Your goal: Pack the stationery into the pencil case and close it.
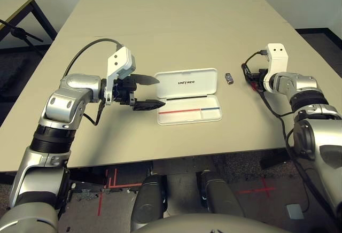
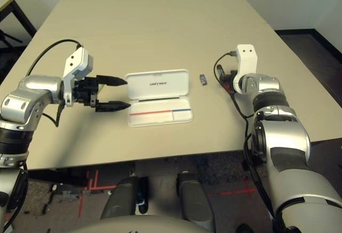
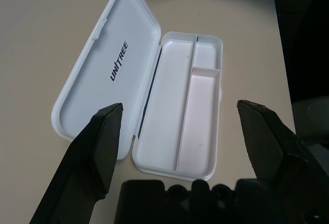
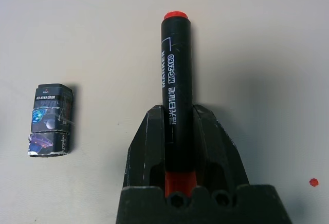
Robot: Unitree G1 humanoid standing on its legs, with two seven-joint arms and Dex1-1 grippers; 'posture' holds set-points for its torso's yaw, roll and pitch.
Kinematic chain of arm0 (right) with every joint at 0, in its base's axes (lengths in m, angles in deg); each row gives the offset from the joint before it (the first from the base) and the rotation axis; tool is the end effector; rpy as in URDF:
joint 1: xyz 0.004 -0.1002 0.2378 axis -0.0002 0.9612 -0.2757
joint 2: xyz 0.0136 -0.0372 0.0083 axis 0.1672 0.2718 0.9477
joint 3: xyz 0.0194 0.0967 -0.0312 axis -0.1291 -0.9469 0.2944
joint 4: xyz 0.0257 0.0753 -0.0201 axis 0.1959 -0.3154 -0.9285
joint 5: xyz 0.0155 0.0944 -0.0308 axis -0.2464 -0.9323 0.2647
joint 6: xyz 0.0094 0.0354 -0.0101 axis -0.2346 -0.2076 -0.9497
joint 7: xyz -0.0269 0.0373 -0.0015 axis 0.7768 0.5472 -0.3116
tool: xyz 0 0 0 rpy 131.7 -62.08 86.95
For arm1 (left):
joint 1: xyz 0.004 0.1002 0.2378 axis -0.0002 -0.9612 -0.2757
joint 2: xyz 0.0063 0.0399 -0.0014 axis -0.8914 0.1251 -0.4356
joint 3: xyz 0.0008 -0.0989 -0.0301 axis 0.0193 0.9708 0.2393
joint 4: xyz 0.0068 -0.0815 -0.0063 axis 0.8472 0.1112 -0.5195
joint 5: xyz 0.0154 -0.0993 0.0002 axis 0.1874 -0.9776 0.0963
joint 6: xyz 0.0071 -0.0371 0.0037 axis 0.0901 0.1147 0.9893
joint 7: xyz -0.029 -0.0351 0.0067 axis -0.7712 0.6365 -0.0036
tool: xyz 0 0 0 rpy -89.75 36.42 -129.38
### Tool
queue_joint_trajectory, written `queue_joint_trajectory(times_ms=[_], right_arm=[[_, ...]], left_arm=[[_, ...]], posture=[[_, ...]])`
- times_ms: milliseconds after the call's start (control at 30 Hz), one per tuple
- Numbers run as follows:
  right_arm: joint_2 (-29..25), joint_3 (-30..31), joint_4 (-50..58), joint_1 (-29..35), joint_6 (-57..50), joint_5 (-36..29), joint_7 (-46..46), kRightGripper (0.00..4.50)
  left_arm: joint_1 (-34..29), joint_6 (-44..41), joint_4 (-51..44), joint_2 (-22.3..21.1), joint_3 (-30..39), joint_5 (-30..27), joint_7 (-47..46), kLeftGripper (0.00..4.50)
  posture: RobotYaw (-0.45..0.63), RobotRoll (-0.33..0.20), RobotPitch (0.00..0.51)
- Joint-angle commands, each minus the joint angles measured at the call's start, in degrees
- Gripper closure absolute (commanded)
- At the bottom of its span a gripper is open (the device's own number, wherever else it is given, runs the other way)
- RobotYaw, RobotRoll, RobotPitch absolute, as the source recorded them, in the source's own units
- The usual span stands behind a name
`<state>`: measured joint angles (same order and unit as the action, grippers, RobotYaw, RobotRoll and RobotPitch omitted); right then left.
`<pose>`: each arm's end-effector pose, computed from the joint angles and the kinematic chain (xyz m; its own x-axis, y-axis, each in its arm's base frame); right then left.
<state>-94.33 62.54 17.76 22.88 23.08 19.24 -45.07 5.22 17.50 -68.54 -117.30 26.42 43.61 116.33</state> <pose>0.3428 -0.2589 0.1342 0.8293 0.1371 -0.5418 -0.1227 0.9905 0.0629 0.2803 0.2302 0.1932 0.2816 -0.8906 -0.3570 0.9594 0.2678 0.0887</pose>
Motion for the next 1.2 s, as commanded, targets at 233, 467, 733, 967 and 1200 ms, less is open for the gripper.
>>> queue_joint_trajectory(times_ms=[233,467,733,967,1200], right_arm=[[-9.52,5.32,8.10,0.38,-5.50,3.47,14.16,3.99],[-19.28,12.82,26.65,4.18,-12.22,2.62,36.35,3.99],[-28.00,24.26,42.37,5.74,-7.60,4.05,59.96,3.99],[-27.66,34.85,45.87,0.13,-0.92,1.16,67.18,3.99],[-20.40,41.71,39.04,-6.58,9.77,2.04,67.18,3.99]], left_arm=[[-0.82,-0.18,-0.58,-1.47,-0.12,-0.39,-0.04,0.00],[-1.08,0.74,0.14,-1.66,-0.27,-0.13,0.25,0.00],[-0.92,2.45,1.38,-1.46,-0.57,0.44,0.25,0.00],[-2.37,3.84,1.13,-2.00,-0.63,0.78,0.20,0.00],[-4.58,4.18,-0.67,-2.15,0.05,0.32,-0.64,0.00]], posture=[[-0.03,0.000,0.103],[-0.05,0.000,0.110],[-0.04,0.000,0.104],[-0.01,0.000,0.096],[0.03,0.000,0.092]])
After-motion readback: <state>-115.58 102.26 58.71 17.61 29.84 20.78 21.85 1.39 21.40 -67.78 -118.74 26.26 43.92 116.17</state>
